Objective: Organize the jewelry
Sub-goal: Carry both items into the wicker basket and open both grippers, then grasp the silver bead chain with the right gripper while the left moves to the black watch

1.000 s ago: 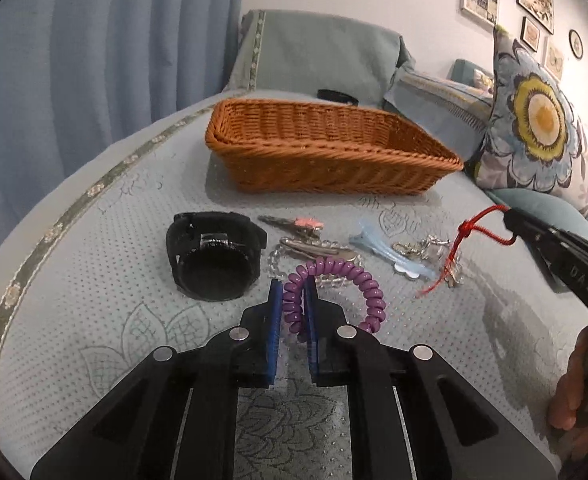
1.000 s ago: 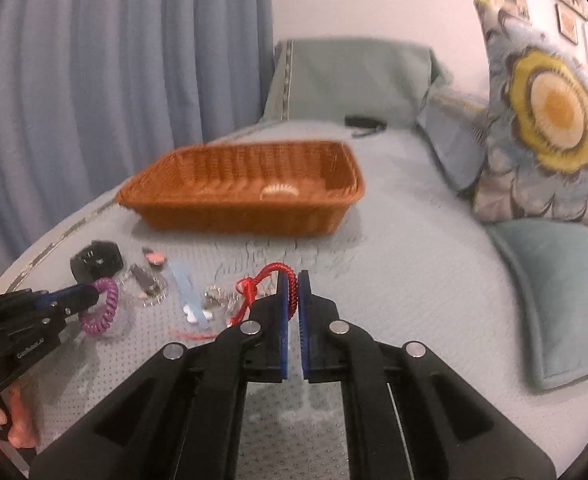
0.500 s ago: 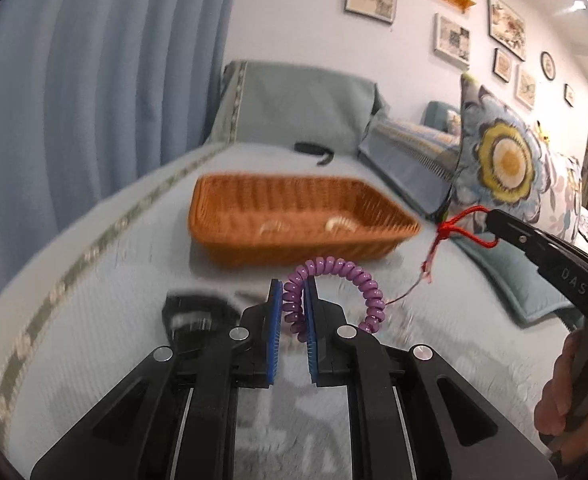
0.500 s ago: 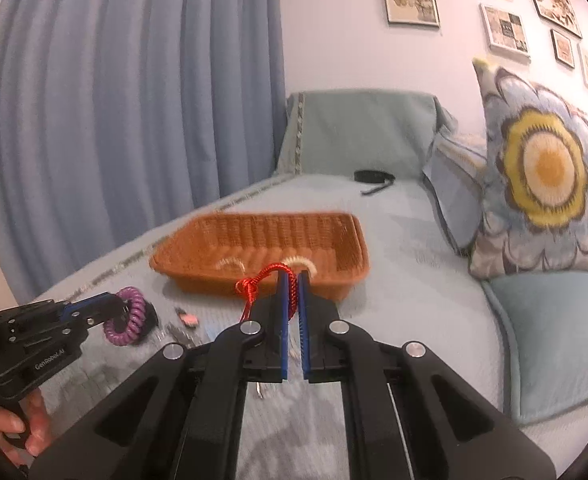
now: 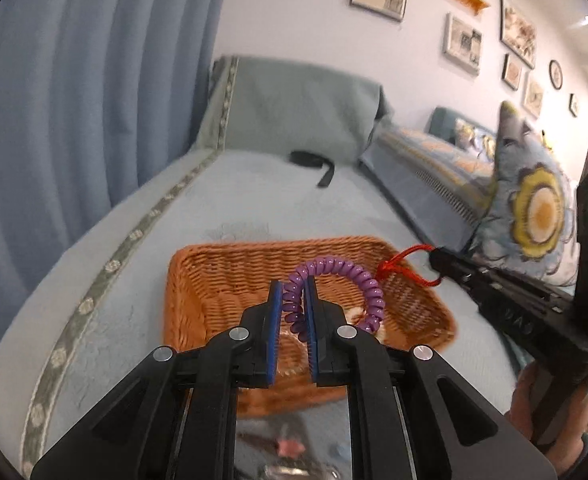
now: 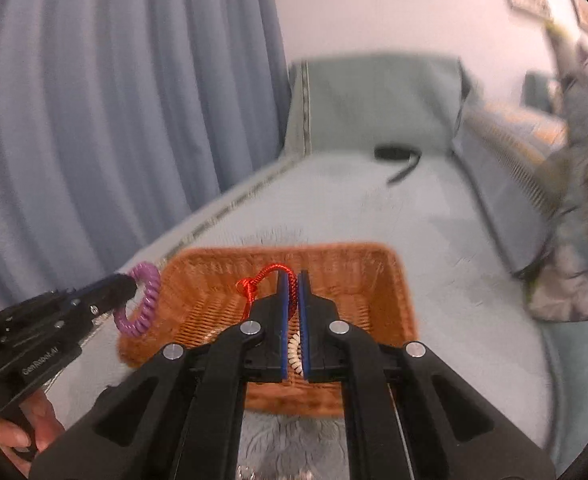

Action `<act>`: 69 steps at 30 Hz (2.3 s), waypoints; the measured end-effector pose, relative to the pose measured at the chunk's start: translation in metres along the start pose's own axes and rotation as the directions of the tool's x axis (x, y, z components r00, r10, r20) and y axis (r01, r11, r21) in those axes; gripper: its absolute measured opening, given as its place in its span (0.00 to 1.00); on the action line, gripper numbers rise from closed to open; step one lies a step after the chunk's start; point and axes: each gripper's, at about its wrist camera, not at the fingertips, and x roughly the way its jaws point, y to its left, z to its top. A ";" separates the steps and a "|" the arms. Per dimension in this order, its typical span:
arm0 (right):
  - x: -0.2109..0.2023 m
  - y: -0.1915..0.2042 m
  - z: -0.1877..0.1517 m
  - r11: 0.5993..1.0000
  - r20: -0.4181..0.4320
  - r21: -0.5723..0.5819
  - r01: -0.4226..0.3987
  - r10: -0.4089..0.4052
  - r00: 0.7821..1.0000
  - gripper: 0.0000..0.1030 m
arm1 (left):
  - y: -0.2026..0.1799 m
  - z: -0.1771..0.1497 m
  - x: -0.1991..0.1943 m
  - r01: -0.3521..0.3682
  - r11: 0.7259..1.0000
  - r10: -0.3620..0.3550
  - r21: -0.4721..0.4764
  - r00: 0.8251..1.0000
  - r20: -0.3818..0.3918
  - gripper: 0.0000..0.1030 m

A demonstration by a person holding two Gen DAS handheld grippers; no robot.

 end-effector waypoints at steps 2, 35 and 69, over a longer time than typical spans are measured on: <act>0.028 -0.004 0.000 1.000 -0.060 0.017 0.008 -0.007 0.998 0.03 | 0.003 0.002 0.024 -0.015 1.000 0.014 -0.008 0.998 -0.058 0.09; -0.084 0.008 -0.018 0.997 0.022 -0.013 -0.074 0.074 0.997 0.49 | 0.012 -0.016 -0.121 0.017 0.999 -0.013 -0.030 0.992 0.124 0.56; -0.025 -0.012 -0.148 0.998 -0.301 0.022 0.056 -0.047 0.953 0.37 | 0.100 -0.145 -0.071 -0.004 0.942 -0.011 -0.336 0.999 -0.044 0.54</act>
